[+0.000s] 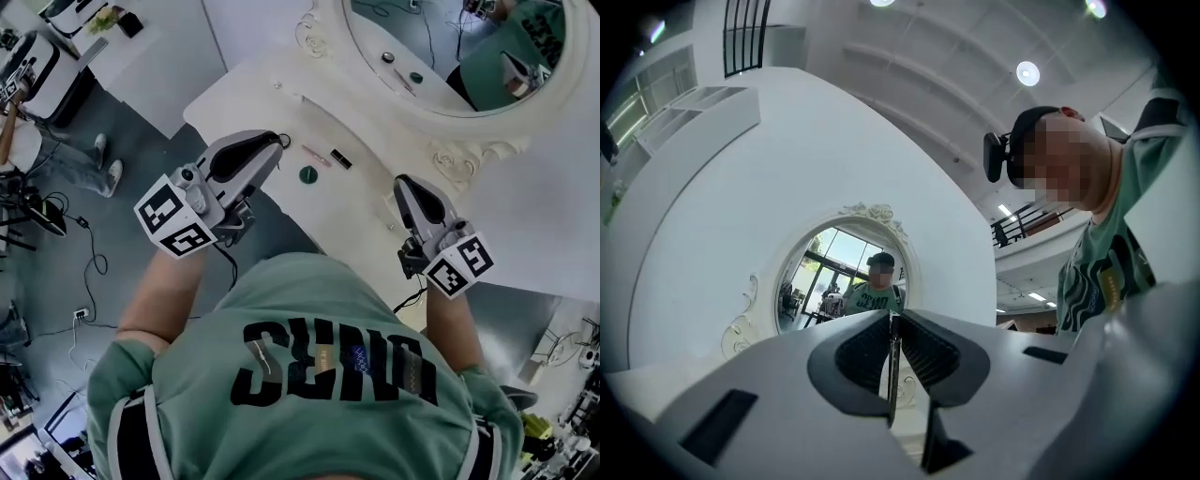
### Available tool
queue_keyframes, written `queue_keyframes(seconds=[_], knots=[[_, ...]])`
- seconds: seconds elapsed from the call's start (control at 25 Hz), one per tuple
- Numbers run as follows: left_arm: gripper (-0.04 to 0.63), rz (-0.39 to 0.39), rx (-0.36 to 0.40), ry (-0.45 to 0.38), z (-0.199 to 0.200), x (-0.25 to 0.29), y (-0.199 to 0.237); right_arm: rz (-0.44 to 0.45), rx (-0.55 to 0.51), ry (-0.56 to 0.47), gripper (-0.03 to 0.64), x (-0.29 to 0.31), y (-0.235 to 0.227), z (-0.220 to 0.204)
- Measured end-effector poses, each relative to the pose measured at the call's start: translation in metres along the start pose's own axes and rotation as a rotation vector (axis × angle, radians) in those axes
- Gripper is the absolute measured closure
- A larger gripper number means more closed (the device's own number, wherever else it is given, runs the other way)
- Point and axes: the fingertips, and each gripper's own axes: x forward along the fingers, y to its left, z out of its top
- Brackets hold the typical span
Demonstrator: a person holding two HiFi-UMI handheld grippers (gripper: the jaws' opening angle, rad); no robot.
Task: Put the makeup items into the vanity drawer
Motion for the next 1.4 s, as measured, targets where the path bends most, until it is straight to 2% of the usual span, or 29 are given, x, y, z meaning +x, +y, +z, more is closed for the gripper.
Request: queue_keyframes(seconds=[0.2,0.36,0.44,0.6,0.8,0.96,1.12,1.24,1.4], knots=[[0.552,-0.076,0.036,0.151,-0.050,0.045,-0.009,-0.069,0.009,-0.002,0.607,-0.021,-0.024,-0.011],[0.552,-0.201,0.029,0.297,-0.118,0.096,-0.029,-0.171,0.043,-0.002,0.607,-0.060,-0.049,-0.036],[0.552,-0.254,0.053,0.370,-0.159,0.126,-0.038,-0.215,0.061,-0.007,0.607,-0.083,-0.065,-0.048],[0.552,-0.371,0.175,0.552,-0.248,0.179,-0.061,-0.305,0.081,0.006,0.607,-0.131,-0.094,-0.072],[0.552,-0.532,0.428,0.736,-0.346,0.219,-0.093,-0.381,0.083,0.054,0.607,-0.184,-0.116,-0.111],[0.552,-0.632,0.577,0.838,-0.399,0.229,-0.110,-0.416,0.113,0.052,0.607,-0.215,-0.122,-0.129],[0.552,-0.680,0.701,0.908,-0.431,0.227,-0.111,-0.428,0.130,0.052,0.607,-0.235,-0.126,-0.141],[0.551,-0.693,0.732,0.956,-0.448,0.223,-0.110,-0.431,0.139,0.049,0.607,-0.244,-0.128,-0.146],[0.551,-0.694,0.704,1.001,-0.459,0.219,-0.109,-0.431,0.148,0.047,0.607,-0.250,-0.128,-0.150]])
